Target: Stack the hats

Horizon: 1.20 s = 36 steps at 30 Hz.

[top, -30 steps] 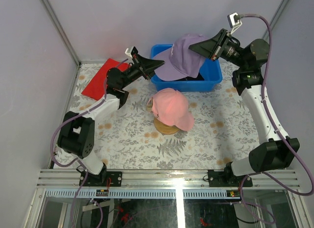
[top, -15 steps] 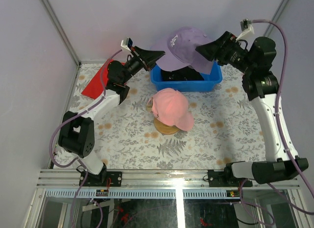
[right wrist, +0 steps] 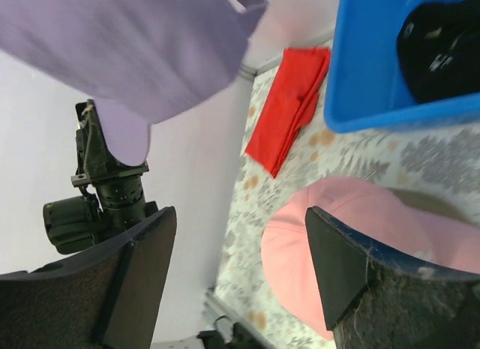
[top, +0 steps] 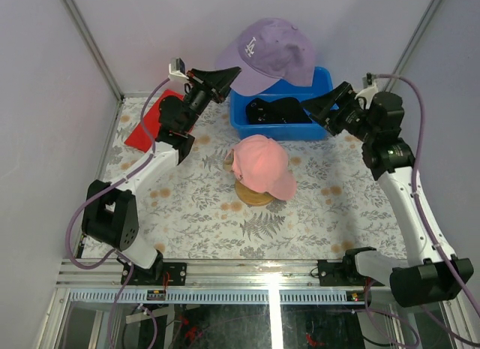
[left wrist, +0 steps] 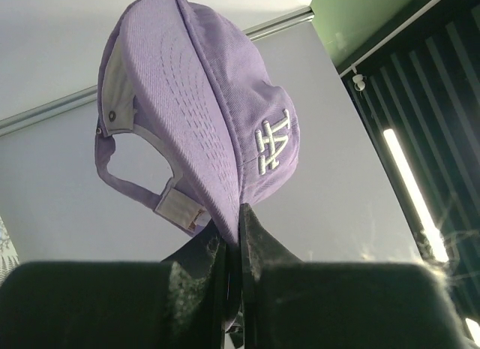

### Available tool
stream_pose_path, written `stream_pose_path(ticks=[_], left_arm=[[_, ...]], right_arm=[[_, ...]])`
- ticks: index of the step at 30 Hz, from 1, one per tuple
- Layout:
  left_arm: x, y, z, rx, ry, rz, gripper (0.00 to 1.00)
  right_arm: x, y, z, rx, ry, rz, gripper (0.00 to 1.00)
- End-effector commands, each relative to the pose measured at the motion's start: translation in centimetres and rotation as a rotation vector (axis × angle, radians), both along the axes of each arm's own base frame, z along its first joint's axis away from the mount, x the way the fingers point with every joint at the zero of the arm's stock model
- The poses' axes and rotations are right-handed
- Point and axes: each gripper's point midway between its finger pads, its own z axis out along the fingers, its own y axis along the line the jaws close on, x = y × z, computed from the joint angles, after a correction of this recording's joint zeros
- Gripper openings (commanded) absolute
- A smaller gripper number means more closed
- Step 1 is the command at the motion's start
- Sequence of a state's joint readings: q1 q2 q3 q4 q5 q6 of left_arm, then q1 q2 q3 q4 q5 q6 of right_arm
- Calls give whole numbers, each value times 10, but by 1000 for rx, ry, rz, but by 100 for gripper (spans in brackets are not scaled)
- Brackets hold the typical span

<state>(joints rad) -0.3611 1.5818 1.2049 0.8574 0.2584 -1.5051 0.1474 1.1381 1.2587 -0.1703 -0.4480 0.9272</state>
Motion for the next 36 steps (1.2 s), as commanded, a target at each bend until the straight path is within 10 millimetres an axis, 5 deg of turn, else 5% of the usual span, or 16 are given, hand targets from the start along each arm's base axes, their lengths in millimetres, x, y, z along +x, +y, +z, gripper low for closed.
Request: stream_pose_path(ticks=[1,8,23,26,36], left_arm=[[-13,3,19,-57,-36,30,0],[-20,-9,15,-114,-7,-21,0],[-32,-30,-3,-94,-3,-90,0],[-35,-32,-9,-93,1,-97,0],[-51,-37,-17,-78,0,-135,0]], right_arm=[[-11,35,36,211,-54,166,76],[-14,71,53,287,-149,254,75],[19,104,48,305,-211,263,72],[25,108,49,300,-217,259,63],[29,110,49,278,-222,246,1]])
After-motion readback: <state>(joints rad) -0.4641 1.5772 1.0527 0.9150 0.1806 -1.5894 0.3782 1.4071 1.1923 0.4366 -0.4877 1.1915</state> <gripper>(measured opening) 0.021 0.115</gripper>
